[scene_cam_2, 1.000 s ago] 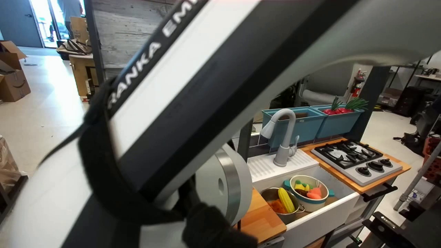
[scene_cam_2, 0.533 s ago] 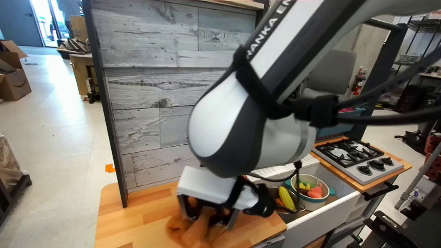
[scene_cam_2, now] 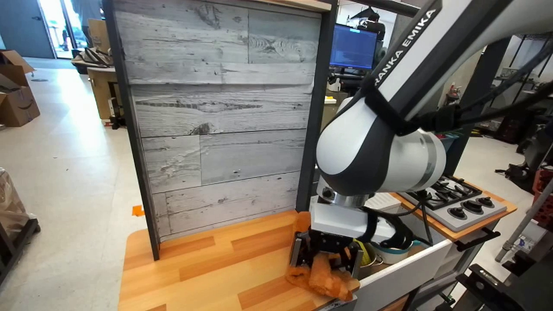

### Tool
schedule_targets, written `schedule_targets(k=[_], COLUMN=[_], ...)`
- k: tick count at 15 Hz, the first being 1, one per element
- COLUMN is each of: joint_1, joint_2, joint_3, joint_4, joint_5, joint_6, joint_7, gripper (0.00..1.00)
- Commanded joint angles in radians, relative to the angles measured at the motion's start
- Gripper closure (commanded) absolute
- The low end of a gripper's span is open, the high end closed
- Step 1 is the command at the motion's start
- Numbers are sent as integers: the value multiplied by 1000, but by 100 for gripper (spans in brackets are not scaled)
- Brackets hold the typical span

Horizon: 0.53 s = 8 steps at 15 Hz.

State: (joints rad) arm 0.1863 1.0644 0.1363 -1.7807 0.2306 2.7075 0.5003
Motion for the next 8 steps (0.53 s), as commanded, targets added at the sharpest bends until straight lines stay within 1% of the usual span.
schedule_targets(k=[1,2,3,6,8], joint_1=[61,92,119,237,306], joint_2=[92,106,115,129,132], joint_3=[11,13,15,-9,-47], joint_4=[87,109,131,209,256], joint_5=[-6,-15,-23,-51,-76], joint_6=[-38,-36,-37,-11,-29], joint_7=[-70,-78,-86,-66,-43], gripper=[62,60,55,32,17])
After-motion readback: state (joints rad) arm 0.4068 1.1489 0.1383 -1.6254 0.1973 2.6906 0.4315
